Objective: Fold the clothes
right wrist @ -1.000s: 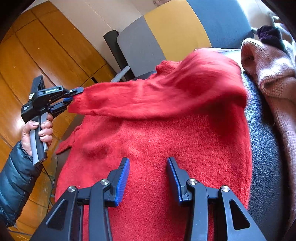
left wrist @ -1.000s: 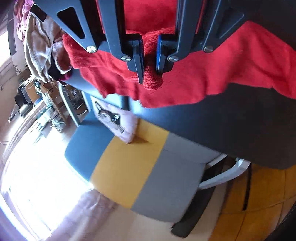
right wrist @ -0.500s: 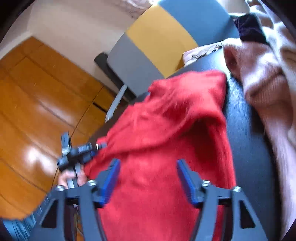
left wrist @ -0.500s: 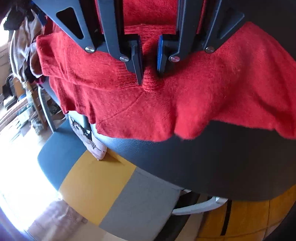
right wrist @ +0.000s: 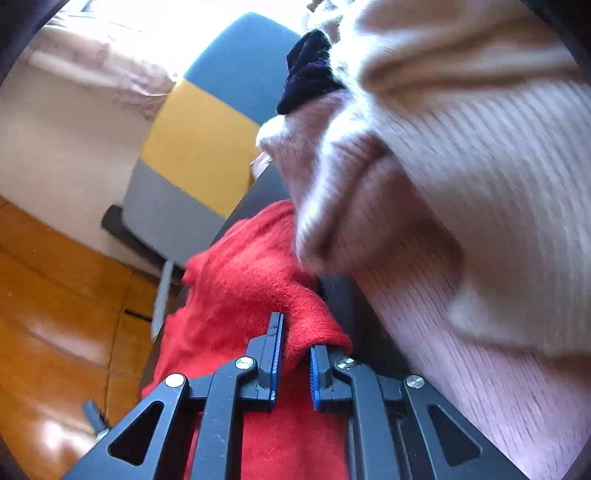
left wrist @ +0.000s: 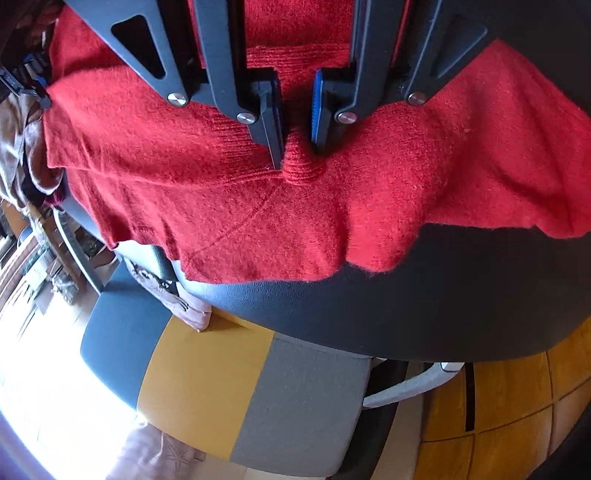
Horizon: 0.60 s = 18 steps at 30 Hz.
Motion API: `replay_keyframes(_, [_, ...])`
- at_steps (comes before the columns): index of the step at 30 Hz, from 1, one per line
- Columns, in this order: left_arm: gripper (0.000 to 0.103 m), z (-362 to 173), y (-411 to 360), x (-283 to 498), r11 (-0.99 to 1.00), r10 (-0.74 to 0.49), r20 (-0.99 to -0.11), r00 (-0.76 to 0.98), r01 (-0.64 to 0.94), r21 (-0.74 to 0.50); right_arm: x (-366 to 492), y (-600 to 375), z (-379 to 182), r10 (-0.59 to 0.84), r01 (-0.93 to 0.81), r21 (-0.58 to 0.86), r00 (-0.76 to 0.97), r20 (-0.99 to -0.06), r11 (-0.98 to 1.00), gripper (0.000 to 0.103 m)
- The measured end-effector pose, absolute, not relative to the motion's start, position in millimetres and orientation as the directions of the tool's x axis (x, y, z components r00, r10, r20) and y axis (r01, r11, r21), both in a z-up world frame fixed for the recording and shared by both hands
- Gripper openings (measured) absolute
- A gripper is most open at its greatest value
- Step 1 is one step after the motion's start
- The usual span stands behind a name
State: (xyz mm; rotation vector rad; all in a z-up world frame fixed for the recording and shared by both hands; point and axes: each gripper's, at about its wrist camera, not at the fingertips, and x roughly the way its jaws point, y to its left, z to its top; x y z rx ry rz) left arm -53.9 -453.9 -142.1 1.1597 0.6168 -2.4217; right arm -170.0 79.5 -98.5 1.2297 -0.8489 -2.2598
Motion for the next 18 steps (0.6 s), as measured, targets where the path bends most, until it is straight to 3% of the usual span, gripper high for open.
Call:
replay_keyframes(5, [0.019,-126,-452,-52,-0.830,-0.158,-0.810,-0.565,0.521,-0.201,-151,58,-66,-0.558,0.283,0.481,-0.461,-0.690,-0.830,0.017])
replay_keyframes(8, [0.020,-107,-449,-38,-0.824,-0.225,-0.780,-0.584,0.541,-0.167,-142,53,-45,-0.545,0.357,0.416,-0.465,-0.697,-0.836,0.022])
replay_keyframes(11, [0.020,-93,-445,-27,-0.824,-0.283,-0.753,-0.594,0.553,-0.127,-133,48,-31,-0.525,0.413,0.350,-0.461,-0.715,-0.841,0.046])
replay_keyframes(12, [0.021,-89,-442,-24,-0.833,-0.278,-0.739,-0.613,0.537,-0.132,-130,47,-29,-0.514,0.424,0.330,-0.458,-0.725,-0.843,0.049])
replay_keyframes(15, [0.023,-86,-421,-19,-0.880,-0.262,-0.705,-0.659,0.464,-0.107,-120,54,-22,-0.461,0.442,0.250,-0.474,-0.751,-0.862,0.049])
replay_keyframes(18, [0.023,-95,-399,-27,-0.919,-0.229,-0.712,-0.664,0.388,-0.067,-119,54,-9,-0.479,0.452,0.250,-0.514,-0.712,-0.856,0.049])
